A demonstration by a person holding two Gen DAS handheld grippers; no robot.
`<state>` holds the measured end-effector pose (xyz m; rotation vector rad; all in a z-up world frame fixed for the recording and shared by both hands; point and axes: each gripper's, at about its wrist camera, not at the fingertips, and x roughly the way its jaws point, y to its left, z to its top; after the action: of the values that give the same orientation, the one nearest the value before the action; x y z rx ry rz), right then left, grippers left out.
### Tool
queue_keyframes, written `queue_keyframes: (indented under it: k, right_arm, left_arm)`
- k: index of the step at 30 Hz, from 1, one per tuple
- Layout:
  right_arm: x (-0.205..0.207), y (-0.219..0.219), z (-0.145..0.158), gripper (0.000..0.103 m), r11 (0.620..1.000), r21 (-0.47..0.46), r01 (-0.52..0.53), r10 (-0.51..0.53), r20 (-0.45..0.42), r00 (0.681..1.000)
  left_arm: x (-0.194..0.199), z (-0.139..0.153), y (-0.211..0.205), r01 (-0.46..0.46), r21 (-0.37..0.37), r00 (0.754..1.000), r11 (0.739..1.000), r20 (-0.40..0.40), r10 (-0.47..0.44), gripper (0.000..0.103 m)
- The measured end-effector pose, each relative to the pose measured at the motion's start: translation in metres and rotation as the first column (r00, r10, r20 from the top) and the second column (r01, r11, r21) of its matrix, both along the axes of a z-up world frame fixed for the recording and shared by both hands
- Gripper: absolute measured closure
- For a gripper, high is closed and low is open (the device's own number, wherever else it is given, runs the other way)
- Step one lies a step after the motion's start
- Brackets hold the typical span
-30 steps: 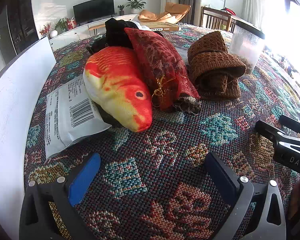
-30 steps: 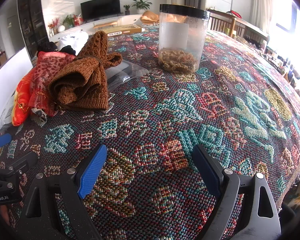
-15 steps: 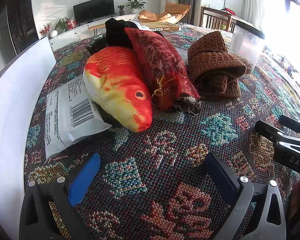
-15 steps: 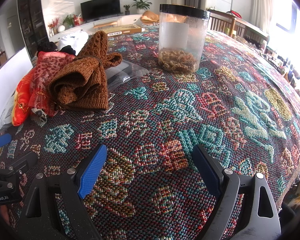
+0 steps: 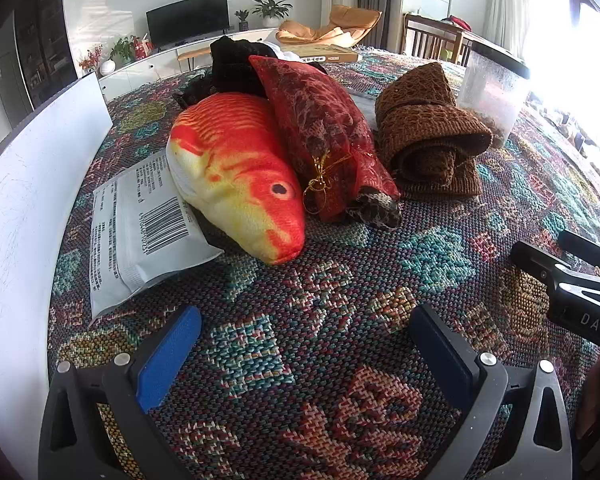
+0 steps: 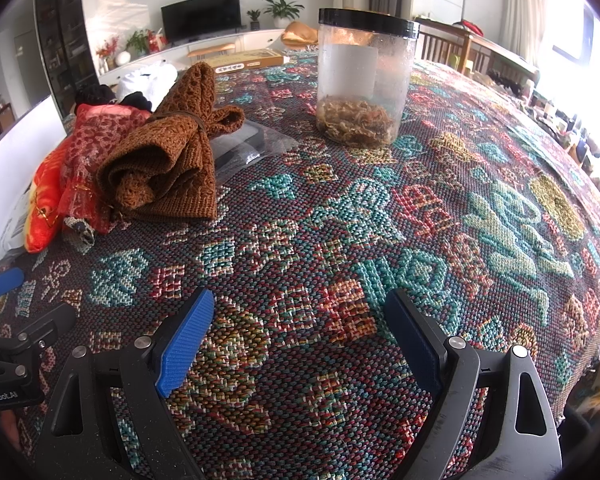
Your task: Organize soft objects
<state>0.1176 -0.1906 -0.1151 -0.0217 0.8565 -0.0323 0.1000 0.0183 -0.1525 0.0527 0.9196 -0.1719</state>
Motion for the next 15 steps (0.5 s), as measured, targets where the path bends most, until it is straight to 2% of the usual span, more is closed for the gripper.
queue_keyframes:
  k: [2, 5, 11, 13, 15]
  right_arm:
    - [0.0, -0.008, 0.004, 0.014, 0.998, 0.06, -0.006, 0.006, 0.007, 1.0]
    - [0.003, -0.022, 0.018, 0.014, 0.977, 0.213, -0.029, 0.018, 0.052, 0.998]
    - [0.056, 0.008, 0.059, 0.014, 0.935, 0.323, -0.146, 0.125, 0.083, 0.989]
    - [0.084, 0.028, 0.059, 0.014, 0.934, 0.319, -0.161, 0.159, 0.032, 0.987]
    - [0.106, 0.045, 0.045, 0.014, 0.936, 0.313, -0.158, 0.185, -0.058, 0.981]
  left_arm:
    - [0.0, 0.0, 0.001, 0.0, 0.0, 1.0, 1.0, 0.0, 0.0, 0.0]
    - [0.0, 0.0, 0.0, -0.001, -0.002, 1.0, 1.0, 0.0, 0.001, 0.0]
    - [0.0, 0.0, 0.002, 0.0, -0.004, 1.0, 1.0, 0.001, 0.0, 0.0]
    - [0.0, 0.0, 0.002, -0.001, -0.004, 1.0, 1.0, 0.001, 0.001, 0.0]
    - [0.0, 0.0, 0.002, 0.0, -0.004, 1.0, 1.0, 0.001, 0.0, 0.0]
